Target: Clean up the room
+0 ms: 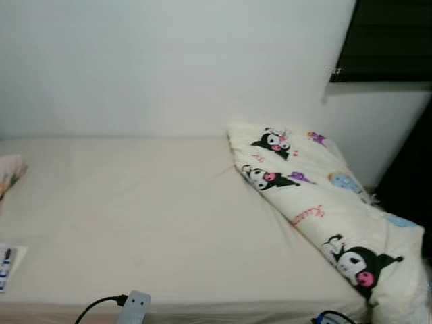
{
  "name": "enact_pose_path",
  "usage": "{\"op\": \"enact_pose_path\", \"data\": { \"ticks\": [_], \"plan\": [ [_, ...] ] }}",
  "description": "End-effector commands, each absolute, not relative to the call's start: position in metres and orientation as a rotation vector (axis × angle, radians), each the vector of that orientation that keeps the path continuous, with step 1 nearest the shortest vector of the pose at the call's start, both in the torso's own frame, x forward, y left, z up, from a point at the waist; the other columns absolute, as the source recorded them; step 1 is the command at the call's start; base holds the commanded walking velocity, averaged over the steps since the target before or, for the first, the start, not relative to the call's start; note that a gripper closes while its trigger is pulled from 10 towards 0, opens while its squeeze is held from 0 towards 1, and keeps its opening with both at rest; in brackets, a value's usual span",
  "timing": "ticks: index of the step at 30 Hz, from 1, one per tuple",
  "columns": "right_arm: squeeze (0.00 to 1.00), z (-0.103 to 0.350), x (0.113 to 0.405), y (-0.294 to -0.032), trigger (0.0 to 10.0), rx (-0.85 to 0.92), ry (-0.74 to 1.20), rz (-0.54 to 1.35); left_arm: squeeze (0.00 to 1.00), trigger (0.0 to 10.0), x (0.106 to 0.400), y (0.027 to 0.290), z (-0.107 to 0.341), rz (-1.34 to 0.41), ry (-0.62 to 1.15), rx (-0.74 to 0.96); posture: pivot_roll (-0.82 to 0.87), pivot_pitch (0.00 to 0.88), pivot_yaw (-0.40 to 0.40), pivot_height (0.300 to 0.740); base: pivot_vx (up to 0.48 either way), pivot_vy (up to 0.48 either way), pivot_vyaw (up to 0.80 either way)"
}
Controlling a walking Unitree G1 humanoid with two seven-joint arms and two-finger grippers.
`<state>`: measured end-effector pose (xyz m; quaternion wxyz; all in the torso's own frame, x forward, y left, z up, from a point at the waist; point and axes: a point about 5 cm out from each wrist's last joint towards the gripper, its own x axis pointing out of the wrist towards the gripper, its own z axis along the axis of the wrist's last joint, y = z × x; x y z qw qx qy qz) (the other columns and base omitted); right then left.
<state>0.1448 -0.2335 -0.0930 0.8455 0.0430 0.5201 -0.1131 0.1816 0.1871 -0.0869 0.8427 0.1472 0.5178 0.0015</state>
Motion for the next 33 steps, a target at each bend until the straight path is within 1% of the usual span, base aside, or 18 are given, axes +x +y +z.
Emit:
{"op": "enact_pose_path", "data": {
  "ticks": [1,26,28,30,33],
  "plan": [
    [0.0,-0.094,0.142,-0.235,10.0,0.091,1.102,-0.249,0.0,10.0,0.182,0.185,-0.087,-0.009,1.096,0.314,-0.13,0.0,-0.02,0.735,0.0,-0.472,0.0],
    [0.0,-0.09,0.153,-0.232,10.0,0.136,1.056,-0.266,0.0,10.0,0.182,0.184,-0.087,-0.007,1.096,0.309,-0.14,0.0,-0.01,0.735,0.0,-0.472,0.0],
    [0.0,-0.09,0.154,-0.232,10.0,0.138,1.051,-0.267,0.0,10.0,0.182,0.184,-0.087,-0.003,1.095,0.301,-0.14,0.0,-0.01,0.735,0.0,-0.382,0.0],
    [0.0,-0.089,0.156,-0.233,10.0,0.141,1.042,-0.27,0.0,10.0,0.183,0.182,-0.087,0.002,1.088,0.275,-0.14,0.0,-0.008,0.735,0.0,0.0,0.0],
    [0.0,-0.087,0.16,-0.233,10.0,0.145,1.031,-0.271,0.0,10.0,0.183,0.184,-0.087,-0.003,1.087,0.284,-0.14,0.0,-0.01,0.735,0.0,0.0,0.0]
  ]
}}
